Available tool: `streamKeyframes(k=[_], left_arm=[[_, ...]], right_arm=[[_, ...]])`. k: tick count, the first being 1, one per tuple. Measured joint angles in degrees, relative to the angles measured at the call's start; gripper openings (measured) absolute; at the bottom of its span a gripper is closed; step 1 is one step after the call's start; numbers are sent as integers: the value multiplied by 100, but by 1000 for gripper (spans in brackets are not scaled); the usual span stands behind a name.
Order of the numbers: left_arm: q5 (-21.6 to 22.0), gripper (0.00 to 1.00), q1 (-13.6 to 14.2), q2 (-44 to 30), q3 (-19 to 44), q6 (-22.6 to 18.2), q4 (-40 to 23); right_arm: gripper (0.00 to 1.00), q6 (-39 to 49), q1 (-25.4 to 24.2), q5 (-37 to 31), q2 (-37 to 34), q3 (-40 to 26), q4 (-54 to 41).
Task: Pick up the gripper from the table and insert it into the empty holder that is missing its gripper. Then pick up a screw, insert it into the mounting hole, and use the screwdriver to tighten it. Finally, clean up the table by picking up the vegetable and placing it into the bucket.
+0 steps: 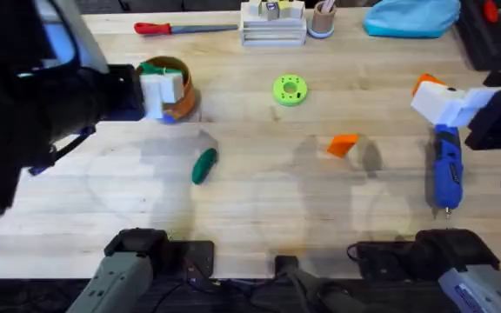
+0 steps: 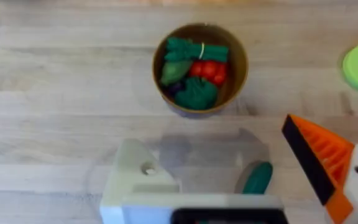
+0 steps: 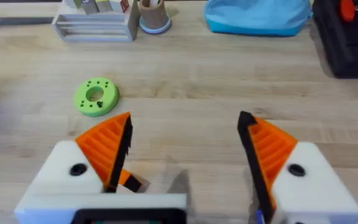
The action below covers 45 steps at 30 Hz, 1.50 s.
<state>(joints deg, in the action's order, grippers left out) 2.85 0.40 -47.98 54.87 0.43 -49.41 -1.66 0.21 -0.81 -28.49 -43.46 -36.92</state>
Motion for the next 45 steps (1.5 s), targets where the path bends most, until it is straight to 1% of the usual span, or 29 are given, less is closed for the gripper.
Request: streamKeyframes(k=[5,6,7,8,9,10,12,13,15,16,17,19,21,22,23,26,27,28,29,31,36,40,42,44,45], left_arm=[[-119,991,0,-374,0,0,-378],[-179,944,-2,-427,0,7,-488],[-198,842,0,-462,0,-4,-586],[-237,679,0,-497,0,-45,-740],[-285,597,-2,-522,0,-126,-879],[-360,559,0,-534,0,-216,-1045],[-527,530,25,-530,0,-385,-1272],[-615,436,65,-527,0,-454,-1354],[-738,128,206,-521,0,-609,-1535],[-781,37,290,-521,0,-699,-1626],[-816,13,378,-521,0,-734,-1714],[-886,11,564,-521,0,-799,-1806],[-928,17,722,-519,0,-854,-1833],[-927,78,782,-519,0,-905,-1840],[-942,254,848,-515,0,-904,-1841],[-953,698,965,-467,0,-922,-1763],[-953,863,995,-428,0,-925,-1643],[-965,959,1018,-389,0,-918,-1494],[-967,985,1033,-345,0,-923,-1325],[-999,991,1062,-256,0,-927,-872],[-1471,991,1068,-180,0,-942,114],[-1695,991,1071,-183,2,-943,809],[-1756,991,1071,-182,7,-890,724],[-1918,991,1071,-184,2,-668,467],[-1996,991,1071,-184,2,-553,439]], right_arm=[[991,1,0,-1,0,0,1],[991,3,0,-1,0,0,-1],[991,3,0,-1,0,0,1],[991,3,0,-1,0,0,1],[991,4,0,-1,0,0,-1],[991,7,0,0,-1,0,-1],[991,19,0,-1,0,0,1],[991,19,0,-1,0,0,-1],[991,19,0,-1,0,0,-1],[991,19,0,-1,0,0,-1],[992,19,0,-1,0,0,1],[991,19,0,-1,-2,0,-1],[991,19,0,-1,0,0,-1],[991,19,0,-1,0,0,-1],[991,19,0,-1,0,0,-1],[991,19,0,-1,0,0,-10],[991,19,0,-1,0,0,-27],[991,19,0,-1,0,0,-59],[991,19,0,-1,0,0,-92],[991,19,0,-1,0,-2,-183],[991,19,0,-1,0,-2,-539],[991,19,0,-1,0,-2,-984],[992,19,0,-1,0,-2,-1247],[990,19,0,-1,0,-2,-1581],[991,19,0,-1,0,-2,-1753]])
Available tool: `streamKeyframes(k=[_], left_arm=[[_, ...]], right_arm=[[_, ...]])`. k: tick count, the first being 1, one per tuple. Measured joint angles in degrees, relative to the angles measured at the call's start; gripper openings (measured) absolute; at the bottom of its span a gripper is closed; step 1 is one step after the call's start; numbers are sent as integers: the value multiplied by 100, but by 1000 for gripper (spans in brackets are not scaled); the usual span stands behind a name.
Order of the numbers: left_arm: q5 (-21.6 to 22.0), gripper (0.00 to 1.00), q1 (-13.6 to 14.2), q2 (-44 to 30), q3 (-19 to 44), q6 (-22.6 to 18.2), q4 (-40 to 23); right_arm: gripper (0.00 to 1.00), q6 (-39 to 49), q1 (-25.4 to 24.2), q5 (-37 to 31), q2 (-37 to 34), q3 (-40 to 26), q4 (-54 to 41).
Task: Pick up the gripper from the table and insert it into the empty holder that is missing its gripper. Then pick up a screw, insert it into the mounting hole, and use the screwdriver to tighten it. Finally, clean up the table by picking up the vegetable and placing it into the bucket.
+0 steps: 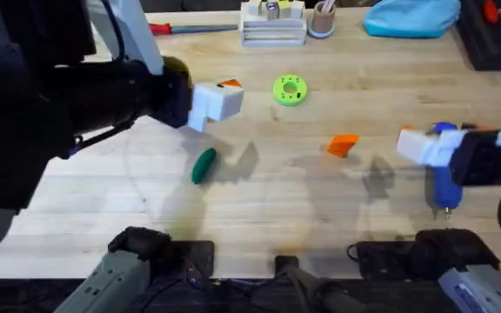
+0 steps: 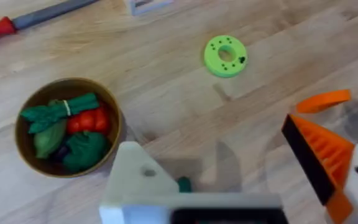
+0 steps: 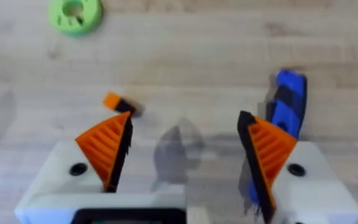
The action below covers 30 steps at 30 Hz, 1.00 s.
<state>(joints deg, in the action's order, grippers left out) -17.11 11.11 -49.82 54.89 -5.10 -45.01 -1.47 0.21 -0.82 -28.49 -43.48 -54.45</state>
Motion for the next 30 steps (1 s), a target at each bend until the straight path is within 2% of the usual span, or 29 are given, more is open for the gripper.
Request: streamKeyframes(k=[7,11,13,16,22,26,30], left_arm=[[-169,991,0,0,0,370,58],[-221,991,0,52,-97,380,680],[-243,991,0,264,-372,361,1189],[-321,991,0,937,-1129,347,1998],[-750,991,0,2832,-2989,378,3344],[-900,991,0,3928,-4014,680,3725],[-955,991,0,4808,-4744,1038,3902]], right_arm=[[992,0,0,0,0,0,-1138],[992,2,0,0,0,0,-1129],[991,2,0,0,0,0,-1129],[991,0,0,0,0,0,-1129],[992,2,0,0,0,0,-1127],[991,2,0,0,0,0,-1129],[991,2,0,0,0,0,-1127]])
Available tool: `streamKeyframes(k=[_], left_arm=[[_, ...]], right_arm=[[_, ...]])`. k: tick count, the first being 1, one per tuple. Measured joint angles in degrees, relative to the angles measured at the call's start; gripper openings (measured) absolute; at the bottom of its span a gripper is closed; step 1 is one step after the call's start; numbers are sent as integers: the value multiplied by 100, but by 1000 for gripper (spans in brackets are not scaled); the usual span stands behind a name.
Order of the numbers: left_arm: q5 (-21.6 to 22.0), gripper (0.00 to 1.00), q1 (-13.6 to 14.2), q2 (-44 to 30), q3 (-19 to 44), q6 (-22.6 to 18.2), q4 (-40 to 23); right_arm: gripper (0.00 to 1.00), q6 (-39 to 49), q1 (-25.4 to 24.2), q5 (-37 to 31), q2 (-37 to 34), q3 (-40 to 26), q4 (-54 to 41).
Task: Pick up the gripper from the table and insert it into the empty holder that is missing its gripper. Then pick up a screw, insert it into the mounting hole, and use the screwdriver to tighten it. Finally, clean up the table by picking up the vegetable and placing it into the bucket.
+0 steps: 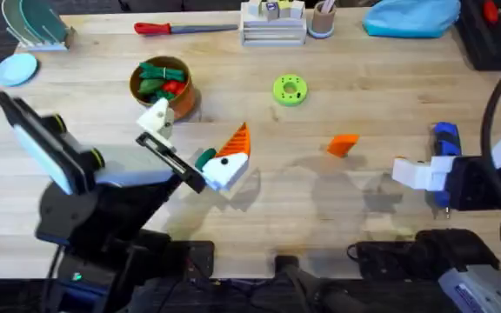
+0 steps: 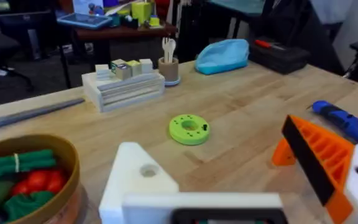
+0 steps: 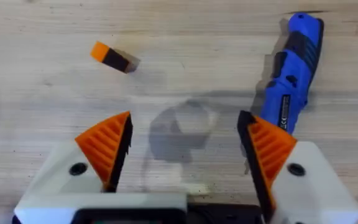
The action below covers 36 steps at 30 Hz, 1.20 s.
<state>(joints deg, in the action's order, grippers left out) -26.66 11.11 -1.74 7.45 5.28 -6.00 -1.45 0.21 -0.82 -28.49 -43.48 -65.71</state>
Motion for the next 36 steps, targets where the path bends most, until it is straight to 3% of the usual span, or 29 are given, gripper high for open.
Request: streamKeyframes(k=[5,11,36], left_arm=[[-105,991,0,144,-540,269,622],[-173,991,0,143,-714,388,314],[-207,991,0,145,-714,422,317]], right_arm=[[991,0,0,0,0,0,-2],[991,0,0,0,-1,0,-1],[991,0,0,0,0,0,-1]])
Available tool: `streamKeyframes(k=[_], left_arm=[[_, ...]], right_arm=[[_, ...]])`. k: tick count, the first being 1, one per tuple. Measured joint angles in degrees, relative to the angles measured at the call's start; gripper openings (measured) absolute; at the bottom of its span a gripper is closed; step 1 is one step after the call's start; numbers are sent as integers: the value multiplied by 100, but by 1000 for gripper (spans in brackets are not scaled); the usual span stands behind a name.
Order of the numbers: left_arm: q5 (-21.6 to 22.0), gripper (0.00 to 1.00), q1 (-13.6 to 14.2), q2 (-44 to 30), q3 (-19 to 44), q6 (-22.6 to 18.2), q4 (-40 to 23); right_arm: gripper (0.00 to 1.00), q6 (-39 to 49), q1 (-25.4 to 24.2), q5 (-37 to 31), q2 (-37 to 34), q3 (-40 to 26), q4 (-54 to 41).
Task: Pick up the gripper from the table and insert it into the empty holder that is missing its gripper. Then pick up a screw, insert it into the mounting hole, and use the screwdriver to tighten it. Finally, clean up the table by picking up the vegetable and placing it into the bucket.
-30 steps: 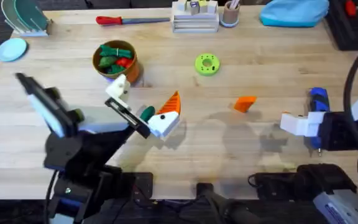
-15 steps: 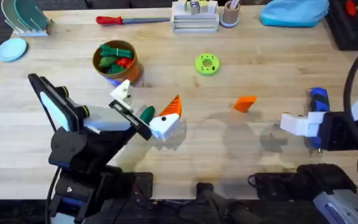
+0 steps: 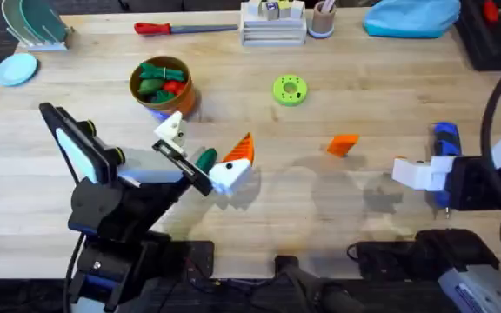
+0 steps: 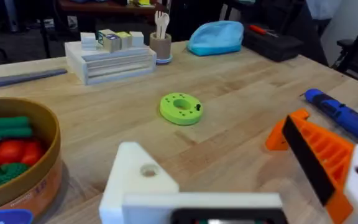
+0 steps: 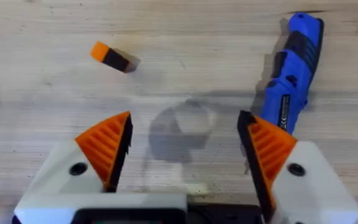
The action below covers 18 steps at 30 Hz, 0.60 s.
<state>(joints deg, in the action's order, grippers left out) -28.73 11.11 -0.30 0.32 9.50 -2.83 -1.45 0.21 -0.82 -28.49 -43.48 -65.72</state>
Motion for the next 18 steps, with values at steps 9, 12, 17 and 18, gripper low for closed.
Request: streamKeyframes(k=[9,12,17,18], left_arm=[[0,991,0,-2,0,0,0],[0,991,0,0,0,0,0],[1,991,0,0,0,1,0],[0,991,0,-2,0,0,0]], right_arm=[[991,42,0,-133,0,0,3],[991,41,0,-127,0,0,311],[991,-51,0,300,-1,-2,1645],[992,-72,0,415,0,-2,1792]])
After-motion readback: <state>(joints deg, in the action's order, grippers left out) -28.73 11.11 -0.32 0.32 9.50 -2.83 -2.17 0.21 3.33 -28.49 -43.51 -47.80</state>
